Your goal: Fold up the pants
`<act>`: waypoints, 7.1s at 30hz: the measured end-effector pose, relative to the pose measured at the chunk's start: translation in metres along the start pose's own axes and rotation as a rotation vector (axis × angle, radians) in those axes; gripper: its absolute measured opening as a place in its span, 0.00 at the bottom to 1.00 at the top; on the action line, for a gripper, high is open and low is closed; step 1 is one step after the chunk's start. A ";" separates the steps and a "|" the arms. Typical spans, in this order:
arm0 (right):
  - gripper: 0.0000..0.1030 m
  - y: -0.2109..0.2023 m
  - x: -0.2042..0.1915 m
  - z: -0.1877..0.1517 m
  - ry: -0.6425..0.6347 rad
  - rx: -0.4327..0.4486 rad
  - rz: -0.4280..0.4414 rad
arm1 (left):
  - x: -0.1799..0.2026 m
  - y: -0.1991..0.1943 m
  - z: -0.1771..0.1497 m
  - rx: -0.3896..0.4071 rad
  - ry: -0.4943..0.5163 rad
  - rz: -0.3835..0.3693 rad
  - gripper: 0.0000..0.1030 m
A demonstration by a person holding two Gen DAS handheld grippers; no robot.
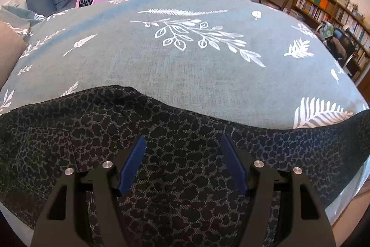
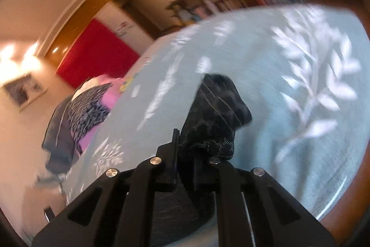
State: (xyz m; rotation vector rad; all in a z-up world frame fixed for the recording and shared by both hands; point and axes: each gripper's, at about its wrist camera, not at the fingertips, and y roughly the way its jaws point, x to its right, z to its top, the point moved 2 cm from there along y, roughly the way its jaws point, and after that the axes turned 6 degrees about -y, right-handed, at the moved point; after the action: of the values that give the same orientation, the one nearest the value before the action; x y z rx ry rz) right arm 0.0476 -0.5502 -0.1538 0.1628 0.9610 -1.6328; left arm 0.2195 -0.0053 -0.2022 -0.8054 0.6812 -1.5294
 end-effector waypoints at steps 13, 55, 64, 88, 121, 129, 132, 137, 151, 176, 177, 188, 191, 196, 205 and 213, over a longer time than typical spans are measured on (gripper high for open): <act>0.09 0.014 -0.214 -0.047 -0.388 -0.110 0.334 | -0.050 -0.032 -0.001 0.028 -0.117 -0.039 0.66; 0.57 0.066 -0.333 -0.280 -0.754 -0.562 0.559 | -0.131 -0.043 -0.033 -0.060 -0.274 -0.168 0.79; 0.59 0.059 -0.274 -0.210 -0.592 -0.389 0.400 | -0.085 -0.018 -0.034 -0.206 -0.186 -0.267 0.88; 0.60 0.067 -0.235 -0.183 -0.542 -0.329 0.281 | -0.107 -0.024 -0.006 -0.141 -0.170 -0.120 0.08; 0.60 0.077 -0.236 -0.201 -0.546 -0.381 0.283 | -0.063 -0.005 -0.006 -0.274 -0.204 -0.312 0.09; 0.60 0.082 -0.241 -0.197 -0.589 -0.356 0.250 | -0.081 -0.016 0.003 -0.196 -0.185 -0.218 0.10; 0.60 0.104 -0.231 -0.209 -0.597 -0.407 0.192 | -0.077 0.001 -0.010 -0.224 -0.173 -0.177 0.13; 0.60 0.111 -0.230 -0.221 -0.684 -0.392 0.157 | -0.075 -0.001 -0.015 -0.191 -0.168 -0.169 0.23; 0.60 0.109 -0.232 -0.218 -0.680 -0.403 0.130 | -0.210 -0.093 -0.034 0.038 -0.436 0.029 0.61; 0.65 0.106 -0.242 -0.225 -0.710 -0.405 0.087 | -0.313 -0.088 -0.066 0.086 -0.816 -0.063 0.81; 0.65 0.106 -0.242 -0.225 -0.708 -0.404 0.086 | -0.315 -0.086 -0.064 0.090 -0.828 -0.070 0.81; 0.65 0.107 -0.241 -0.225 -0.705 -0.403 0.088 | -0.305 -0.073 -0.041 0.085 -0.844 -0.180 0.25; 0.65 0.106 -0.240 -0.224 -0.698 -0.403 0.096 | -0.293 -0.086 -0.032 0.112 -0.802 -0.200 0.21; 0.65 0.104 -0.238 -0.221 -0.680 -0.400 0.114 | -0.254 -0.117 -0.008 0.175 -0.676 -0.221 0.19; 0.65 0.080 -0.228 -0.197 -0.603 -0.323 0.187 | -0.135 -0.156 0.032 0.209 -0.413 -0.334 0.18; 0.65 0.063 -0.196 -0.166 -0.524 -0.256 0.202 | -0.009 -0.157 0.044 0.136 -0.159 -0.435 0.18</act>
State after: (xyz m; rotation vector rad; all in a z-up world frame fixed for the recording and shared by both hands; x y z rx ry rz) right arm 0.1015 -0.2924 -0.1802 -0.3203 0.7093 -1.2607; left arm 0.1632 0.0219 -0.0512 -1.0027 0.2884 -1.8537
